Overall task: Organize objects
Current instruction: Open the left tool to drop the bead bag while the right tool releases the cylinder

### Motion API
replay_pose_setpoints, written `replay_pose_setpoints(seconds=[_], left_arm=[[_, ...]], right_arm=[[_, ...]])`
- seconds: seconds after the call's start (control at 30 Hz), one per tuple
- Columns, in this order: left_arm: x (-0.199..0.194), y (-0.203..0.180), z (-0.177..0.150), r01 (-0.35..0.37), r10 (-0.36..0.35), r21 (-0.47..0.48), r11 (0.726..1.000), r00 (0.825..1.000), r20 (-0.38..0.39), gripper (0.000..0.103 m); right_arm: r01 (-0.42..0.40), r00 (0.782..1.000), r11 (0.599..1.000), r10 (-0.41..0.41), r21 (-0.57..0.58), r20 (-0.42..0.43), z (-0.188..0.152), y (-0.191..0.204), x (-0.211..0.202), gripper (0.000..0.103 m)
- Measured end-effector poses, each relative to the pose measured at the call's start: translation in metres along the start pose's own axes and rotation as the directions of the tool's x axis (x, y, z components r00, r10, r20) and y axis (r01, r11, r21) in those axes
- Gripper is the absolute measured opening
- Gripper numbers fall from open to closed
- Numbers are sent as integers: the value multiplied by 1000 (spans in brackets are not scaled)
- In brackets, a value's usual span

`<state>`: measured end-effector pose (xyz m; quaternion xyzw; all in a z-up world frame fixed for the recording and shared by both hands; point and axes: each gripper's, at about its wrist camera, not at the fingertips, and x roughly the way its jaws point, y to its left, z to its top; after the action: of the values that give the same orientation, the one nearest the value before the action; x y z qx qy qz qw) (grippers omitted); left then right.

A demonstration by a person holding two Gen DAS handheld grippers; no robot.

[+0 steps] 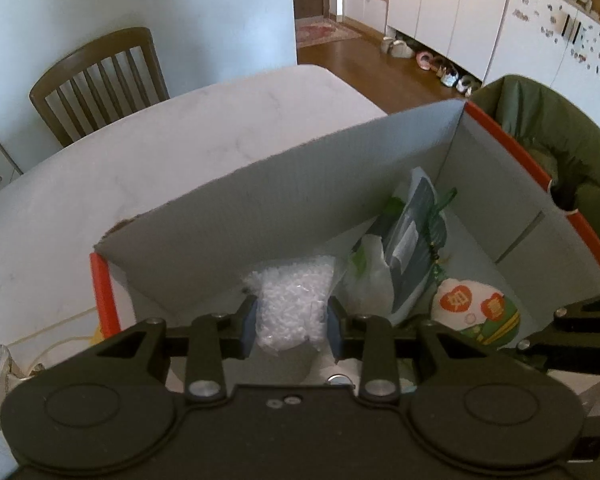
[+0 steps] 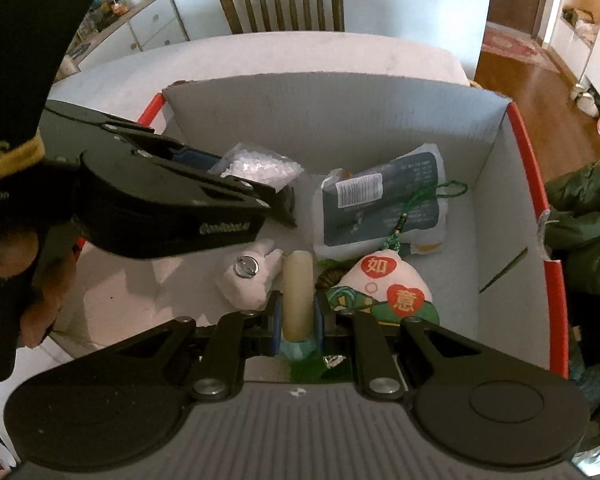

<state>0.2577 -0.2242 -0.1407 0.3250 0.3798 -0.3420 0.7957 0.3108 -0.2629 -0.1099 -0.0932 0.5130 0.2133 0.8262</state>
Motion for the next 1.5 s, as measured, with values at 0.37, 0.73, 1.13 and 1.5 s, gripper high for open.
replay_pose_setpoints(seconds=[0.37, 0.73, 1.13, 1.5], left_arm=[[19, 0, -3, 22, -22, -3, 1000, 996, -88, 34], [25, 16, -10, 16, -25, -61, 998, 989, -148, 44], [-21, 19, -14, 35, -36, -53, 998, 999, -27, 60], [-73, 20, -15, 51, -44, -55, 997, 992, 115, 63]], right_arm=[[-2, 999, 1000, 2, -3, -42, 5, -1, 18, 16], [-10, 1000, 1000, 10, -8, -25, 2, 1, 15, 16], [-39, 998, 999, 38, 16, 51, -3, -4, -21, 16], [-49, 985, 998, 43, 29, 165, -7, 3, -67, 16]])
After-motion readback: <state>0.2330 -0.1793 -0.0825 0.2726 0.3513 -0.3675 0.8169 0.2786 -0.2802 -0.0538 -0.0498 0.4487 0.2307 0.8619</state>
